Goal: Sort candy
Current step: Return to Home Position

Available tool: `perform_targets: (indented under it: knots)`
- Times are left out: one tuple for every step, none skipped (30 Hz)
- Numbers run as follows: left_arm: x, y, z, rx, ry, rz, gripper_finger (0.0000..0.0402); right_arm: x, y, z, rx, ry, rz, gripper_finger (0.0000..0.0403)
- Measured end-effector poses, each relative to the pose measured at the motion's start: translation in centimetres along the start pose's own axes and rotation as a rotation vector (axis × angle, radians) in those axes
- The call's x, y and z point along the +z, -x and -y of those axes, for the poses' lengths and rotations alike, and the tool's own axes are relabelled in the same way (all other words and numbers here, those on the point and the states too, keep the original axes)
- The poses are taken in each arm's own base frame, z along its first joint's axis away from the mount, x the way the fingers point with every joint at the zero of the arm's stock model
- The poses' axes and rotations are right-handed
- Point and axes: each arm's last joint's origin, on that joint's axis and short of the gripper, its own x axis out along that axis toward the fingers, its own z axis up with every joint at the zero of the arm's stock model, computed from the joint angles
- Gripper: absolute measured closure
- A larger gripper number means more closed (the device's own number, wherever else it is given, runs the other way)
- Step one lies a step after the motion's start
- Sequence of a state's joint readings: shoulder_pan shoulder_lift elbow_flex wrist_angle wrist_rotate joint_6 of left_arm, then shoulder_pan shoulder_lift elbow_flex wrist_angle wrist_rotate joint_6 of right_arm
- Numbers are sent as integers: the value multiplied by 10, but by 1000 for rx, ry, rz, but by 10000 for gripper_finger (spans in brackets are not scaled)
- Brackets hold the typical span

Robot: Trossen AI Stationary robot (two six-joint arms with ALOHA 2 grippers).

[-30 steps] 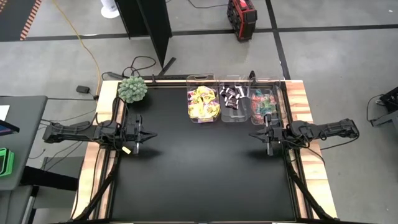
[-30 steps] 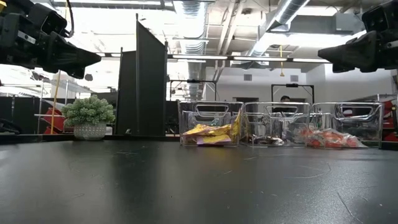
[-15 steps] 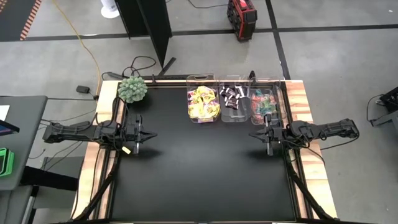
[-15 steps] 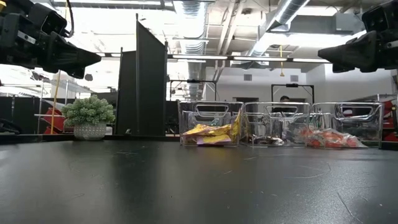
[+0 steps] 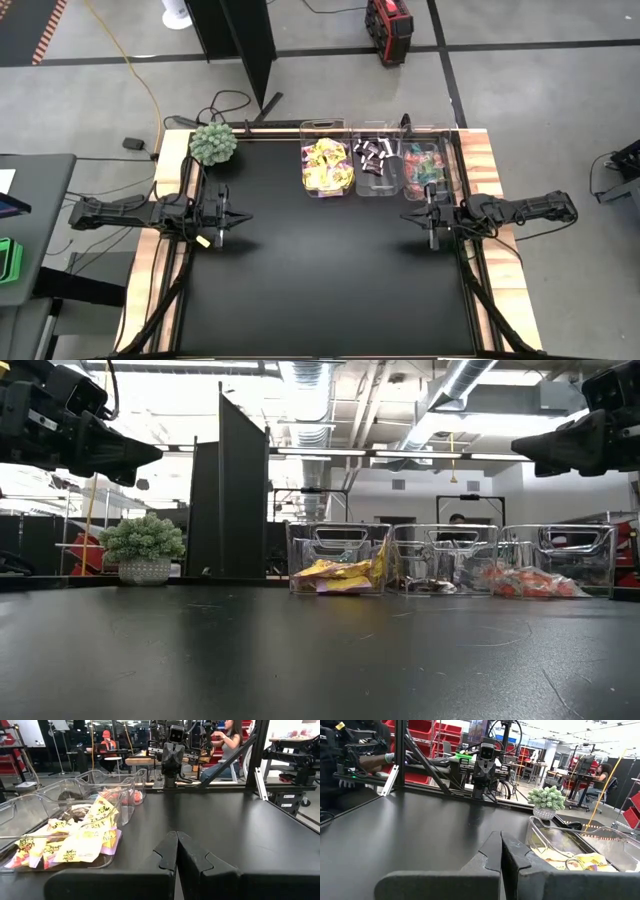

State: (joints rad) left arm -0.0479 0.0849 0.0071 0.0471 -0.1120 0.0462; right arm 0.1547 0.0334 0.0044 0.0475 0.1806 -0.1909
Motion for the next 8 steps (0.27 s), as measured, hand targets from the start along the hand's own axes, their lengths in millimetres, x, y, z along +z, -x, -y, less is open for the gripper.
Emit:
perform_targets:
  knots:
    - [0, 0, 0, 0, 0, 0, 400, 0, 0, 0, 0, 0, 0, 387]
    - [0, 0, 0, 0, 2, 0, 400, 0, 0, 0, 0, 0, 0, 387]
    - [0, 0, 0, 0, 6, 0, 400, 0, 0, 0, 0, 0, 0, 387]
    - [0, 0, 0, 0, 6, 0, 400, 0, 0, 0, 0, 0, 0, 387]
    - [0, 0, 0, 0, 6, 0, 400, 0, 0, 0, 0, 0, 0, 387]
    - [0, 0, 0, 0, 2, 0, 400, 0, 0, 0, 0, 0, 0, 387]
    - [0, 0, 0, 0, 0, 0, 400, 0, 0, 0, 0, 0, 0, 387]
    - [0, 0, 0, 0, 0, 0, 400, 0, 0, 0, 0, 0, 0, 387]
